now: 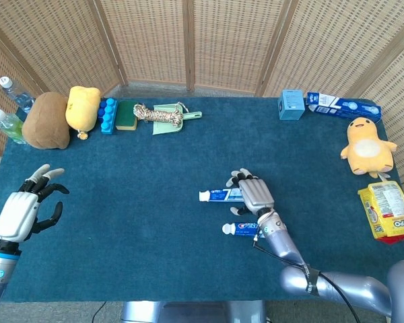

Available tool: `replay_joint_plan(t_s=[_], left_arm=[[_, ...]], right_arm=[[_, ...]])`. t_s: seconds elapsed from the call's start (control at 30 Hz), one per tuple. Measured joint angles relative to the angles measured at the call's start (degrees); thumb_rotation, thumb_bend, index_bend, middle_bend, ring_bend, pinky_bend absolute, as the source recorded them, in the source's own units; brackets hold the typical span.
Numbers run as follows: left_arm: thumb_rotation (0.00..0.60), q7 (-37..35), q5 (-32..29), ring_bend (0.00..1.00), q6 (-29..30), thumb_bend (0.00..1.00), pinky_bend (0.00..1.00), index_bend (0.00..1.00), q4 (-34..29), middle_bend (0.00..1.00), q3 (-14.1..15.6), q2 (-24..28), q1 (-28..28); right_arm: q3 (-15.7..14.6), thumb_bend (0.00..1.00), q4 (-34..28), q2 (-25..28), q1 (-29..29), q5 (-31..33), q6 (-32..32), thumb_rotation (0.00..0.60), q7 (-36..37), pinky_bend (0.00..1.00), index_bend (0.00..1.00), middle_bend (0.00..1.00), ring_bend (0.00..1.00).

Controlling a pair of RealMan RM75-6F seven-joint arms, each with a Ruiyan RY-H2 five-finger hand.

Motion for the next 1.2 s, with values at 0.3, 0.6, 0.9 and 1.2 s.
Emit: replay_joint_plan(t_s=[0.3,0.6,0.9,1.2], left_arm=[[0.600,0.27,-0.04,0.06,-0.55,0.49,0.15,0.39,0.09,0.17,-0.40,-0.13,0.08],[0.600,0.57,0.10,0.06,-0.70,0.49,0.15,0.39,-0.21,0.17,-0.54,0.06,0.39],[0.600,0.56,0.21,0.05,-0.74,0.49,0.15,0.39,-0.30,0.16,-0.53,0.32,0.87],[0.600,0.80,0.35,0.05,-0.79,0.50,0.15,0.39,-0.50,0.16,-0.64,0.39,1.06]], right_arm=[[-0.02,0.26,3.48,-1.76,2.04,4.08,0.43,0.600,-3.15,0.25,0.33,0.18,0.08],[-0.78,0.26,4.71,-2.95,2.66,4.74,1.80,0.600,-4.98,0.25,0.36,0.18,0.09],[-1.06,0.26,6.27,-3.91,3.10,5.39,1.85,0.600,-5.75,0.25,0.36,0.19,0.09],[-1.20,0.26,7.16,-4.45,3.18,5.32,1.40,0.600,-5.54,0.25,0.39,0.19,0.11]])
